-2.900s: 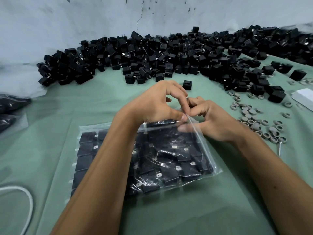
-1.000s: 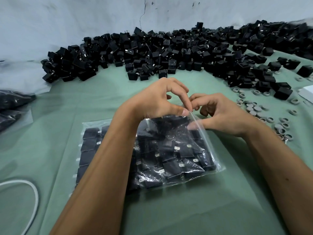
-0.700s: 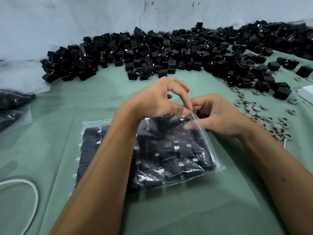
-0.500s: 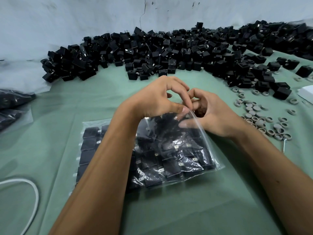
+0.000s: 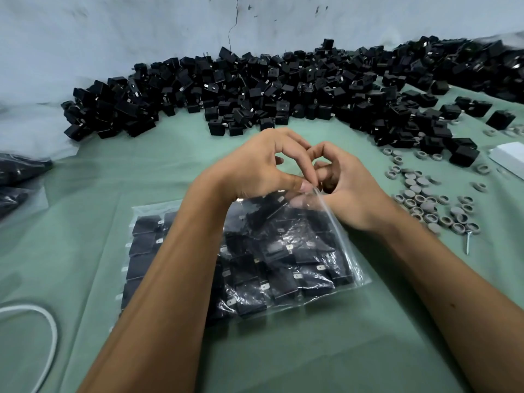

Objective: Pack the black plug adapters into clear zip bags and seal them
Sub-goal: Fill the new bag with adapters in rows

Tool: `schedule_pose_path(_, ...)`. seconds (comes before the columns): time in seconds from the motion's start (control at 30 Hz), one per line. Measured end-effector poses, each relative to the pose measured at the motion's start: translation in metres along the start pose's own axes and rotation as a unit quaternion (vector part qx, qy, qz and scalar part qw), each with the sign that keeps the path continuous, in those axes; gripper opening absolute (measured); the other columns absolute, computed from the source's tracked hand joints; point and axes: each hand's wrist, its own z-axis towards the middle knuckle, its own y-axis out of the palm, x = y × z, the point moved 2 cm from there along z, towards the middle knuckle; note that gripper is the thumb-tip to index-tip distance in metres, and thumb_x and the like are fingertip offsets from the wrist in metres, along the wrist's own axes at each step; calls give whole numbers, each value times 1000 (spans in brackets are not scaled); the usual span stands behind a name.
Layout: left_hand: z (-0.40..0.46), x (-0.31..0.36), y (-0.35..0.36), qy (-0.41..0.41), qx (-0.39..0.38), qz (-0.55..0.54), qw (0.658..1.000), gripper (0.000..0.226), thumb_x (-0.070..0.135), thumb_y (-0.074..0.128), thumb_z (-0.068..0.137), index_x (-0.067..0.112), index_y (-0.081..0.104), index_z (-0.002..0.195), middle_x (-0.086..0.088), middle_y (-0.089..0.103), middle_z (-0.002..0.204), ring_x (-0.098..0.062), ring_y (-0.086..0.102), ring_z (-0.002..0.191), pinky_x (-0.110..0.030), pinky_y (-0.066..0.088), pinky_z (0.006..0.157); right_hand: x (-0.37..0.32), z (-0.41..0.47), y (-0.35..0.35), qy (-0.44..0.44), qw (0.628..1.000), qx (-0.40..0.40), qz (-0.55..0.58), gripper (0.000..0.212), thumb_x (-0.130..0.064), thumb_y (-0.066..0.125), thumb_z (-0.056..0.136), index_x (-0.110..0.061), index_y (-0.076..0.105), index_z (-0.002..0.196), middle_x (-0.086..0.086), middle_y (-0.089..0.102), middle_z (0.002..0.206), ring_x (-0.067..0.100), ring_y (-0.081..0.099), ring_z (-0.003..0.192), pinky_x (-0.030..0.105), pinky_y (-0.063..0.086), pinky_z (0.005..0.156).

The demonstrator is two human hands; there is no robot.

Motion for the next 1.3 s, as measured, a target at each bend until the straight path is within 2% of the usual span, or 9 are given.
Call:
schedule_pose_path(0.1,1,0,1,8,-8,-4,1000,14,9,86,78,14,82,90,-5,60,123,-8,57,110,-51,43,108,-1,1,12,-14,1000,-4,-1,61,-12,93,68,-22,58,117,8,77,103,25,76,96,54,59,93)
schedule_pose_path(0.23,1,-1,1,18,-15,-8,1000,13,8,86,79,14,82,90,-5,61,122,6,54,93,-53,46,105,1,2,14,-26,1000,-3,-1,56,-10,93,69,-13,59,114,8,76,99,27,77,93,54,60,89)
schedule_pose_path(0.4,1,-1,1,22,-11,1,1000,13,10,86,80,15,82,91,-4,59,126,5,55,103,-46,46,106,0,1,16,-45,999,-23,-10,52,-3,91,73,-12,59,114,6,79,90,22,78,87,40,62,84)
schedule_pose_path(0.57,1,-1,2,20,-11,-8,1000,13,10,85,81,17,82,92,-3,61,123,4,57,98,-50,46,106,-1,2,13,-46,999,-13,-5,51,-6,92,72,-10,62,113,8,78,89,26,77,88,52,61,85)
schedule_pose_path(0.67,-1,-8,-4,6,22,-6,1000,14,10,81,86,18,80,98,0,67,118,-11,61,113,-50,50,103,-1,0,10,-39,999,-9,9,53,-13,93,74,-14,62,117,8,79,91,25,77,89,43,61,85)
schedule_pose_path(0.77,-6,-21,-18,-20,56,-19,998,9,12,78,90,17,78,98,0,74,103,-20,68,101,-41,57,93,0,-1,10,-8,1000,-11,20,62,-20,95,72,-25,63,125,2,80,101,21,78,91,43,62,85)
schedule_pose_path(0.9,-17,-49,-33,-88,26,-31,995,6,15,76,91,14,77,97,17,70,73,3,60,68,-13,46,63,2,-2,12,1,1000,-25,8,64,-15,93,72,-28,64,127,-1,79,101,15,77,92,37,60,86)
schedule_pose_path(1.03,-22,-61,-34,-126,-6,-37,991,6,23,77,90,22,79,96,11,73,82,1,63,77,-18,48,67,1,-4,13,-15,999,-17,25,54,-11,90,75,-24,68,122,-1,79,92,13,77,81,20,58,74)
schedule_pose_path(1.3,-18,-56,-31,-117,7,-50,992,8,24,78,89,22,79,97,-4,76,97,-16,71,93,-30,55,83,3,-2,16,-52,997,-25,47,36,-5,88,77,-13,72,109,3,78,94,19,77,83,20,58,76)
